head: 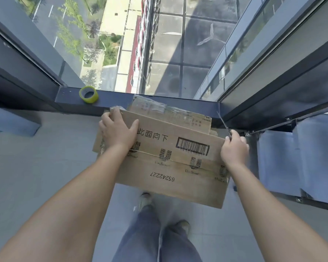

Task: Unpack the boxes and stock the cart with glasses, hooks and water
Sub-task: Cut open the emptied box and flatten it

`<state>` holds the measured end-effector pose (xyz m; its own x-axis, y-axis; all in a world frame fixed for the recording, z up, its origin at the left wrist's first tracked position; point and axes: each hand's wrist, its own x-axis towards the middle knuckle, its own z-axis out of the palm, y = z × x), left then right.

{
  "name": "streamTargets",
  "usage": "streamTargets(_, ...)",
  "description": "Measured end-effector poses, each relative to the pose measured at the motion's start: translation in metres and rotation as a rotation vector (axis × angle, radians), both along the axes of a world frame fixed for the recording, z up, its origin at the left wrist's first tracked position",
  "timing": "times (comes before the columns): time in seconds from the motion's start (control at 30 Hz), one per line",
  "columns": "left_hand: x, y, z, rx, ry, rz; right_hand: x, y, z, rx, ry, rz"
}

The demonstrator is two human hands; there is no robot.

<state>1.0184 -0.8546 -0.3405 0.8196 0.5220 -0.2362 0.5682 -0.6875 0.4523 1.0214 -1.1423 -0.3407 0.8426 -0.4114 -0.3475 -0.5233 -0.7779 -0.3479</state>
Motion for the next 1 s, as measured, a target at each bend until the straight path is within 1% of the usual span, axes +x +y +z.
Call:
streamTargets(0.07, 0.014, 0.010, -0.021, -0.051, 0.012, -0.076, 0.014, 0.002, -0.016, 0.038, -0.023, -0.020)
streamTargets(0.13, 0.024, 0.019, -0.036, -0.087, 0.082, -0.128, 0.025, 0.002, -0.028, 0.066, -0.016, -0.024)
streamTargets(0.17, 0.024, 0.021, -0.041, -0.075, 0.141, -0.165, 0.027, 0.003, -0.029, 0.070, -0.002, -0.018)
streamTargets(0.27, 0.007, 0.016, -0.050, 0.078, 0.276, -0.304, 0.025, 0.007, -0.020, 0.113, -0.031, -0.048)
streamTargets(0.33, -0.010, 0.005, -0.048, 0.062, 0.290, -0.329, 0.019, 0.014, -0.006, 0.181, -0.111, -0.106)
streamTargets(0.4, -0.027, -0.005, -0.042, -0.030, 0.227, -0.318, 0.014, 0.028, 0.008, 0.270, -0.126, -0.166)
streamTargets(0.47, -0.043, -0.014, -0.033, -0.182, 0.078, -0.248, 0.005, 0.049, 0.018, 0.421, -0.019, -0.223)
streamTargets(0.5, -0.048, -0.021, -0.026, -0.314, 0.020, -0.174, -0.003, 0.063, 0.022, 0.529, 0.061, -0.238)
streamTargets(0.53, -0.051, -0.029, -0.015, -0.491, 0.014, -0.092, -0.012, 0.078, 0.025, 0.635, 0.137, -0.230)
streamTargets(0.6, -0.053, -0.049, 0.004, -0.877, 0.085, 0.026, -0.032, 0.105, 0.025, 0.762, 0.252, -0.189)
streamTargets(0.63, -0.054, -0.056, 0.010, -0.981, 0.135, 0.049, -0.041, 0.115, 0.022, 0.785, 0.278, -0.172)
streamTargets(0.67, -0.055, -0.061, 0.014, -1.007, 0.186, 0.039, -0.050, 0.124, 0.019, 0.798, 0.288, -0.159)
streamTargets(0.7, -0.056, -0.062, 0.014, -0.969, 0.226, 0.013, -0.057, 0.129, 0.013, 0.763, 0.290, -0.132)
streamTargets(0.77, -0.058, -0.058, 0.010, -0.823, 0.257, -0.027, -0.066, 0.135, 0.003, 0.595, 0.342, 0.006)
streamTargets(0.83, -0.060, -0.052, 0.011, -0.790, 0.280, -0.027, -0.070, 0.136, 0.003, 0.455, 0.424, 0.177)
streamTargets(0.87, -0.060, -0.049, 0.016, -0.761, 0.281, -0.017, -0.070, 0.137, 0.007, 0.452, 0.434, 0.247)
streamTargets(0.93, -0.060, -0.037, 0.026, -0.688, 0.230, 0.064, -0.068, 0.142, 0.018, 0.541, 0.399, 0.348)
streamTargets(0.97, -0.059, -0.027, 0.029, -0.684, 0.195, 0.155, -0.066, 0.145, 0.024, 0.596, 0.365, 0.382)
streamTargets(1.0, -0.059, -0.015, 0.033, -0.720, 0.149, 0.269, -0.064, 0.148, 0.028, 0.626, 0.323, 0.422)
